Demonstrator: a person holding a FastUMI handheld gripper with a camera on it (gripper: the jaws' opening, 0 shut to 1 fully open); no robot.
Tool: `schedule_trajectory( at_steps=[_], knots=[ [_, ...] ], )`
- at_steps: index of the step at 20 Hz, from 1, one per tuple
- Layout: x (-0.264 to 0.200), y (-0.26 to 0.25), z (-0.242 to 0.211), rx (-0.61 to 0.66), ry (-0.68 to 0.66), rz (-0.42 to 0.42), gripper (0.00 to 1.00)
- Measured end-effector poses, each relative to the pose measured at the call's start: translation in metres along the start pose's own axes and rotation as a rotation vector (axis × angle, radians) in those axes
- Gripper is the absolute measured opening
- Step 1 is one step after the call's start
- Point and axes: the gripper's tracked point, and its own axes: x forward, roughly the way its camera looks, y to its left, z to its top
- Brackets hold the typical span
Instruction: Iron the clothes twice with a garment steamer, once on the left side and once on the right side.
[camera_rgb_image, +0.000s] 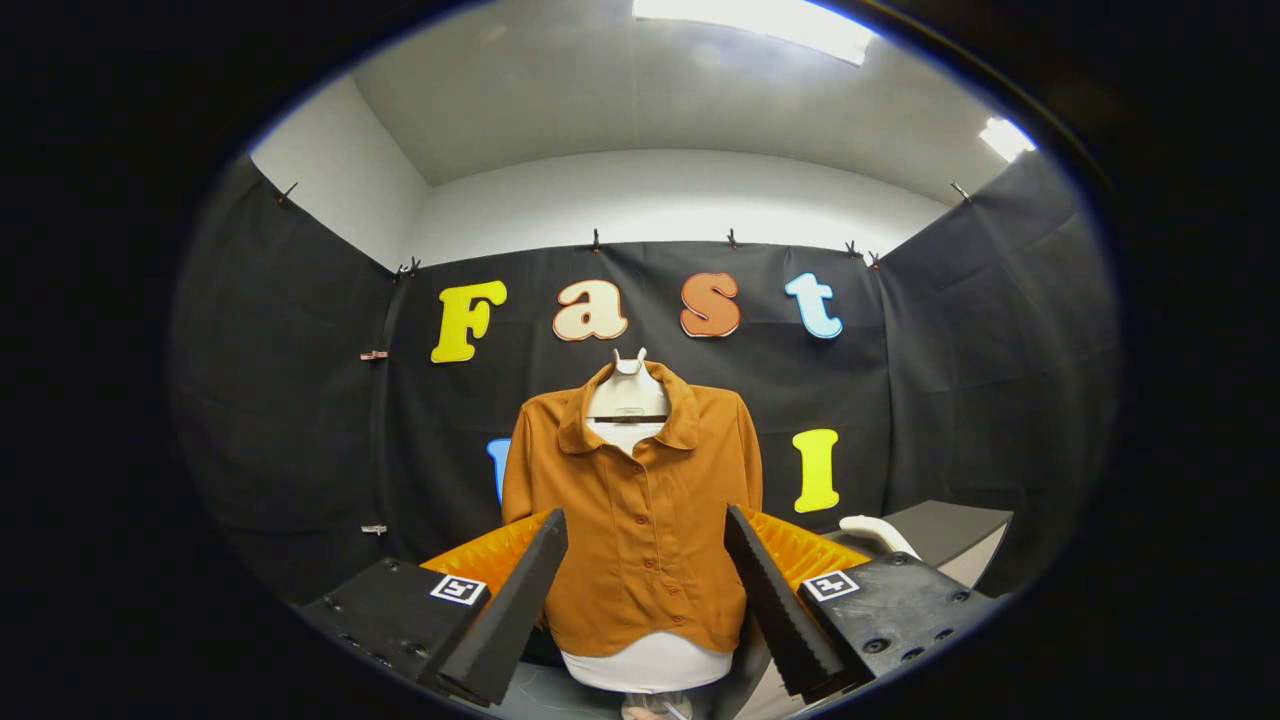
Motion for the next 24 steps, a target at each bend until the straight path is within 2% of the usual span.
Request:
schedule_trajectory(
  at_steps=[10, 18, 24],
  knots=[
    [0.005, 0.003, -0.006, -0.013, 0.011, -0.027, 0.99],
    [0.006, -0.029, -0.017, -0.035, 0.049, -0.158, 0.99],
    [0.021, -0.084, -0.026, -0.047, 0.072, -0.266, 0.99]
  ],
)
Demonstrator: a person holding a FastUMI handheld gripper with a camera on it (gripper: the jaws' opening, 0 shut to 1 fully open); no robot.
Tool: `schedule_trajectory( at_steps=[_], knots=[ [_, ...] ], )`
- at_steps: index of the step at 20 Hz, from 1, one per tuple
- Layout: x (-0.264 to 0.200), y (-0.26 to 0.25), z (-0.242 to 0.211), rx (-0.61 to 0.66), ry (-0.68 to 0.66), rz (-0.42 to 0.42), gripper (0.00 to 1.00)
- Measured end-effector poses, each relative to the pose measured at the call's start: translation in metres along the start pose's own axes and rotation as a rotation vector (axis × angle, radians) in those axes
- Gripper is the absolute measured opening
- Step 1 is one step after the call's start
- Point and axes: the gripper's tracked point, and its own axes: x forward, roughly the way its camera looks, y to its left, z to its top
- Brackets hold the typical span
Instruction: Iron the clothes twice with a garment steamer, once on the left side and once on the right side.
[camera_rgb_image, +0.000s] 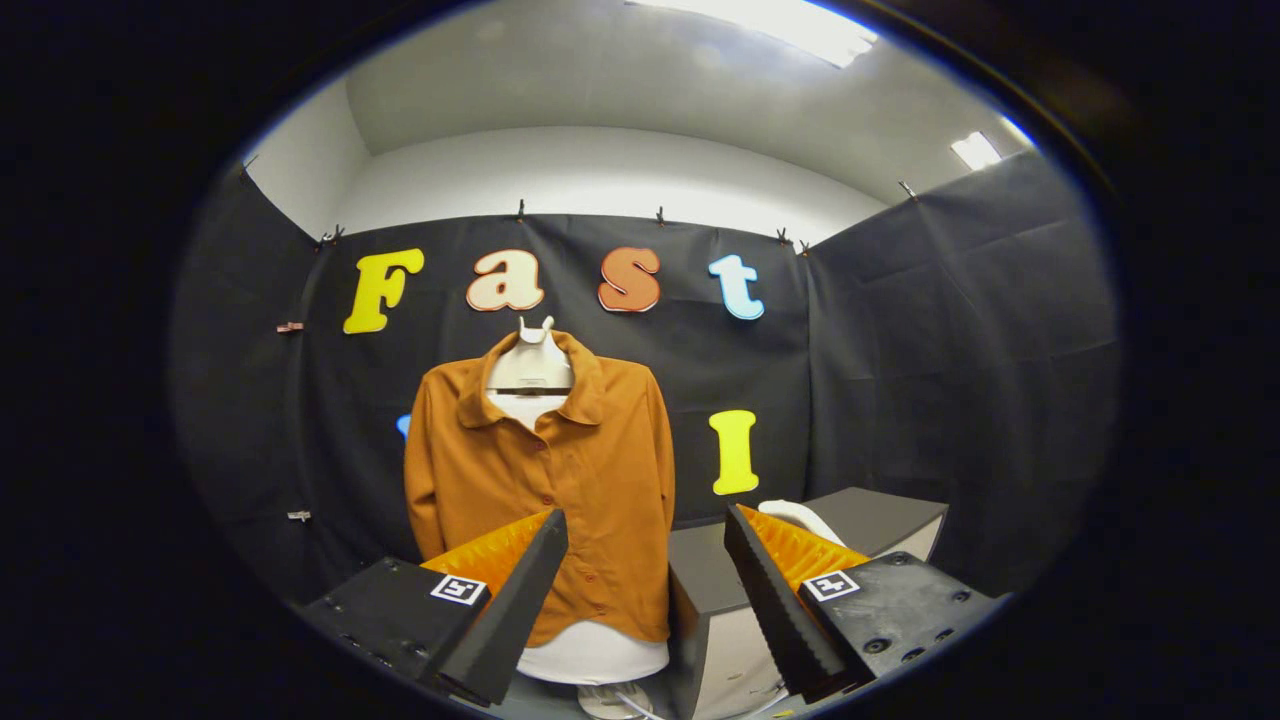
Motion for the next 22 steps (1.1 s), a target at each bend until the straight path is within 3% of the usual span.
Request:
schedule_trajectory(
  at_steps=[10, 15, 22],
  knots=[
    [0.112, -0.111, -0.021, 0.005, 0.041, -0.090, 0.99],
    [0.174, -0.174, -0.048, 0.011, 0.112, -0.115, 0.98],
    [0.241, -0.224, -0.105, 0.060, 0.260, -0.111, 0.98]
  ],
)
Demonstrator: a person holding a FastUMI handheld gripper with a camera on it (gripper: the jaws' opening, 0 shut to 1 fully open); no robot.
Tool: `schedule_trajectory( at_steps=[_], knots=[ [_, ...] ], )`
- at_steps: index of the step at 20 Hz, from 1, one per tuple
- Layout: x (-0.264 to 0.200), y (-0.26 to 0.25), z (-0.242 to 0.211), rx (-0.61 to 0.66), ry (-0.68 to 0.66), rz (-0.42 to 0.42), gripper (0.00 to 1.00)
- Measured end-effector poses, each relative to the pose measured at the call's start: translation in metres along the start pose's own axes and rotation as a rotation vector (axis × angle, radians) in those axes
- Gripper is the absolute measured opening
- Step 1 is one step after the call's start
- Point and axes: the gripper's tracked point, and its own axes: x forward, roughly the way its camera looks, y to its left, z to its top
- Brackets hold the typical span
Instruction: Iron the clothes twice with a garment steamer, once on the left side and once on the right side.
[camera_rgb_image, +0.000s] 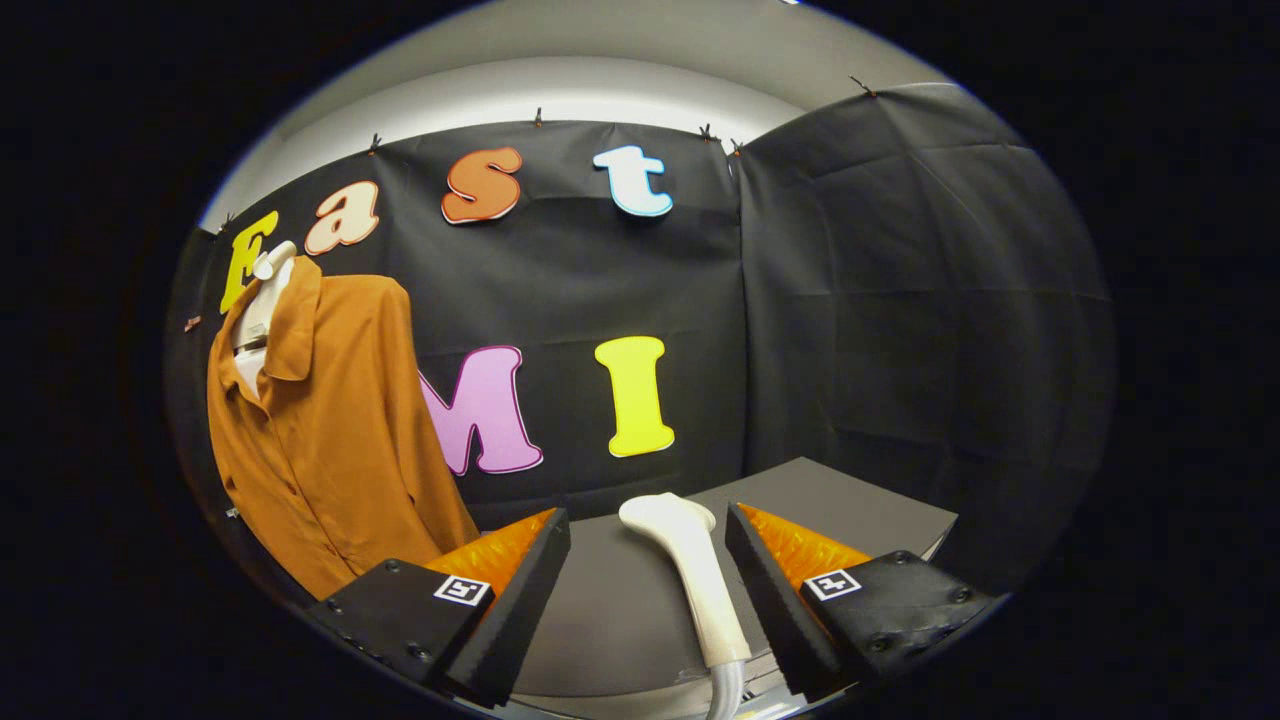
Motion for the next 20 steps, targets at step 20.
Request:
schedule_trajectory(
  at_steps=[20],
  knots=[
    [0.096, -0.048, -0.120, -0.053, 0.421, -0.048, 0.91]
  ],
)
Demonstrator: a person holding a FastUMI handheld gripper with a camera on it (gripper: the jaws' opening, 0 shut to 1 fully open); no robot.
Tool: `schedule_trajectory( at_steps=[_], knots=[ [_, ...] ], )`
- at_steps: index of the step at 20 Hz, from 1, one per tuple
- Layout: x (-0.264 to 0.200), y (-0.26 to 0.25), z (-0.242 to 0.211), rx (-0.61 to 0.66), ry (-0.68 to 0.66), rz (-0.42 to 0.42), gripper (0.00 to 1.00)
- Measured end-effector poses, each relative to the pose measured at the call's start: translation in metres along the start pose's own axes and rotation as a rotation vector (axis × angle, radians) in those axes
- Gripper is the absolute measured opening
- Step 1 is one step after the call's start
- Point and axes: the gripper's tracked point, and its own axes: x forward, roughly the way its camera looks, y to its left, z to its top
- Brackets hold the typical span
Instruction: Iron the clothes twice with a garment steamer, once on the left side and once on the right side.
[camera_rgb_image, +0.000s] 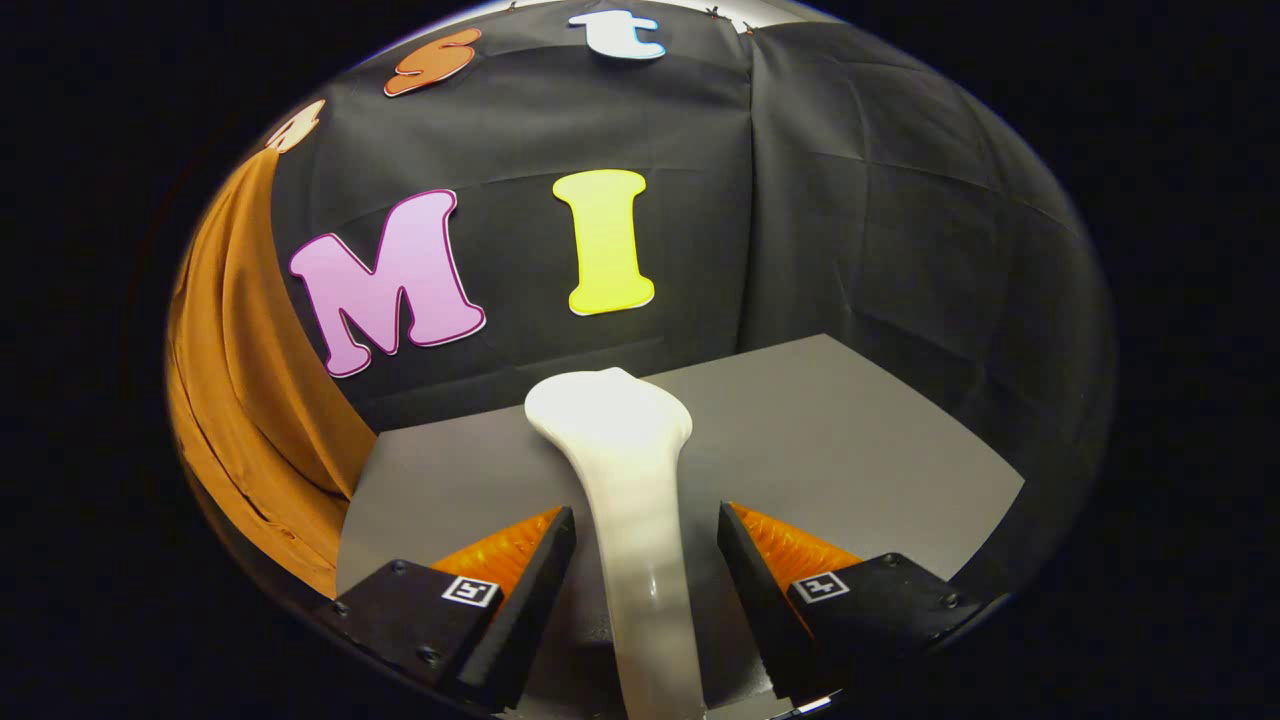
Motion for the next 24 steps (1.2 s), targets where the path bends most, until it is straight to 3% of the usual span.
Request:
schedule_trajectory(
  at_steps=[4, 5, 7, 13, 19, 24],
  knots=[
    [0.005, -0.004, -0.014, -0.056, 0.053, -0.016, 0.78],
    [0.008, 0.006, -0.012, -0.055, 0.049, 0.020, 0.79],
    [0.009, 0.004, -0.014, -0.079, 0.052, 0.010, 0.47],
    [-0.009, 0.006, 0.001, -0.028, 0.001, 0.030, 0.47],
    [-0.066, 0.016, 0.027, 0.013, -0.153, 0.035, 0.47],
    [-0.127, 0.054, 0.040, -0.006, -0.285, 0.036, 0.46]
  ],
)
